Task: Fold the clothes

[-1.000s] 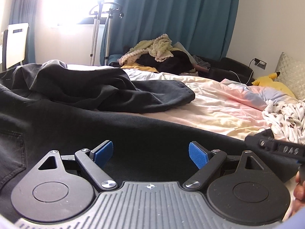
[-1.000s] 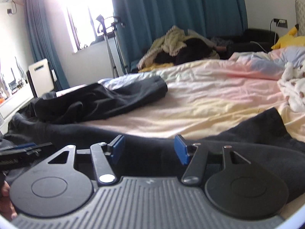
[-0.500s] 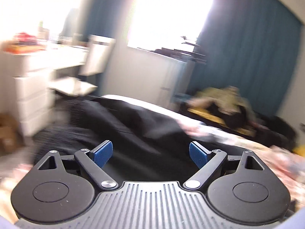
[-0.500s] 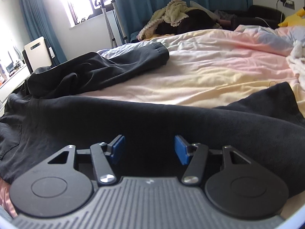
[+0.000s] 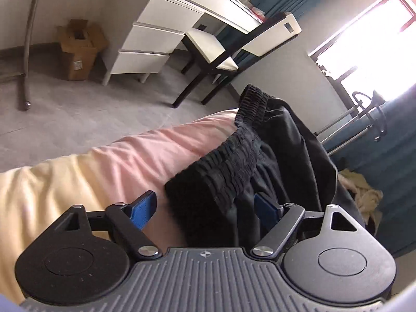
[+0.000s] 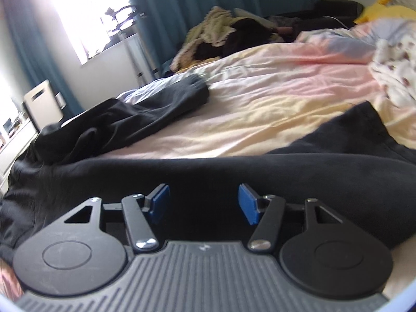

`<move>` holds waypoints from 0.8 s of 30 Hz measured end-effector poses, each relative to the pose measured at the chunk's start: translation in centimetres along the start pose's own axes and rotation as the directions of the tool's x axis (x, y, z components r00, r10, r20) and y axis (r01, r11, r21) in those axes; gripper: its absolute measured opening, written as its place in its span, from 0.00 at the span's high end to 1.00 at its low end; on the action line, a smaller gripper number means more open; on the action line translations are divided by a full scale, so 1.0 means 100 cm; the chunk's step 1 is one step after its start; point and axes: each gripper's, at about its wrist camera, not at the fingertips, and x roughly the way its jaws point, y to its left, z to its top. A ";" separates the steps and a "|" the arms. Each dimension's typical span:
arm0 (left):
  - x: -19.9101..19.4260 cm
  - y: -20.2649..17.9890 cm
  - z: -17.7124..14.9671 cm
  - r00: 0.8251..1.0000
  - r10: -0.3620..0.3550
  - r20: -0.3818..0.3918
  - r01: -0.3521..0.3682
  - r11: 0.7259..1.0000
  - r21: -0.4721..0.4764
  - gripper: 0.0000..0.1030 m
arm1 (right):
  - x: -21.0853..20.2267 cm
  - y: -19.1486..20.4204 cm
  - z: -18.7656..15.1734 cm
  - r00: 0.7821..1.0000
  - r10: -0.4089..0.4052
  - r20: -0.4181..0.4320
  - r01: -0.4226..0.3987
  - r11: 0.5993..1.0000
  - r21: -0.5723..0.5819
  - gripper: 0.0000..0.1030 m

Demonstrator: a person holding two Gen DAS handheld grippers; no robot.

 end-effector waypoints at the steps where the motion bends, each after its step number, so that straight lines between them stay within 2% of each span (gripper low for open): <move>1: 0.004 -0.004 0.000 1.000 0.023 -0.009 -0.023 1.000 0.003 0.26 | -0.002 -0.004 0.001 1.000 -0.006 0.007 0.006 1.000 0.022 0.41; 3: 0.009 -0.019 -0.005 0.996 0.093 -0.014 -0.092 0.993 0.072 0.56 | -0.007 -0.012 0.002 0.999 -0.018 0.030 0.016 0.998 0.067 0.41; 4: 0.009 -0.026 -0.005 0.992 0.124 -0.005 -0.122 0.985 0.119 0.62 | -0.010 -0.016 0.004 0.999 -0.025 0.046 0.021 0.996 0.089 0.41; 6: 0.001 -0.036 -0.003 0.990 0.141 0.007 -0.141 0.982 0.128 0.72 | -0.020 -0.026 0.008 0.994 -0.050 0.093 0.036 0.989 0.145 0.41; 8: -0.012 -0.046 0.005 0.994 0.109 0.012 -0.109 0.984 0.140 0.76 | -0.029 -0.039 0.012 0.989 -0.075 0.126 0.048 0.977 0.210 0.41; 11: -0.045 -0.054 0.012 1.000 -0.005 0.025 0.001 0.984 0.177 0.79 | -0.048 -0.066 0.023 0.983 -0.095 0.155 0.041 0.945 0.324 0.41; 13: -0.064 -0.051 0.013 0.997 -0.074 0.022 0.069 0.981 0.180 0.79 | -0.069 -0.093 0.032 0.978 -0.088 0.188 -0.002 0.901 0.434 0.41; 15: -0.074 -0.043 0.012 0.995 -0.101 0.014 0.097 0.977 0.189 0.79 | -0.090 -0.122 0.043 0.973 -0.106 0.203 -0.012 0.862 0.507 0.38; 17: -0.072 -0.031 0.009 0.994 -0.105 -0.002 0.104 0.978 0.181 0.79 | -0.105 -0.154 0.046 0.970 -0.178 0.163 0.067 0.849 0.524 0.38; 20: -0.061 -0.012 0.005 0.996 -0.092 -0.020 0.094 0.983 0.160 0.79 | -0.126 -0.201 0.051 0.954 -0.283 0.101 0.185 0.818 0.544 0.36; 21: -0.057 -0.006 0.004 0.996 -0.085 -0.022 0.088 0.985 0.149 0.79 | -0.128 -0.216 0.044 0.952 -0.302 0.056 0.220 0.798 0.561 0.36; 24: -0.042 0.009 0.001 0.997 -0.064 -0.037 0.067 0.993 0.099 0.79 | -0.120 -0.248 0.026 0.960 -0.281 -0.021 0.228 0.731 0.643 0.36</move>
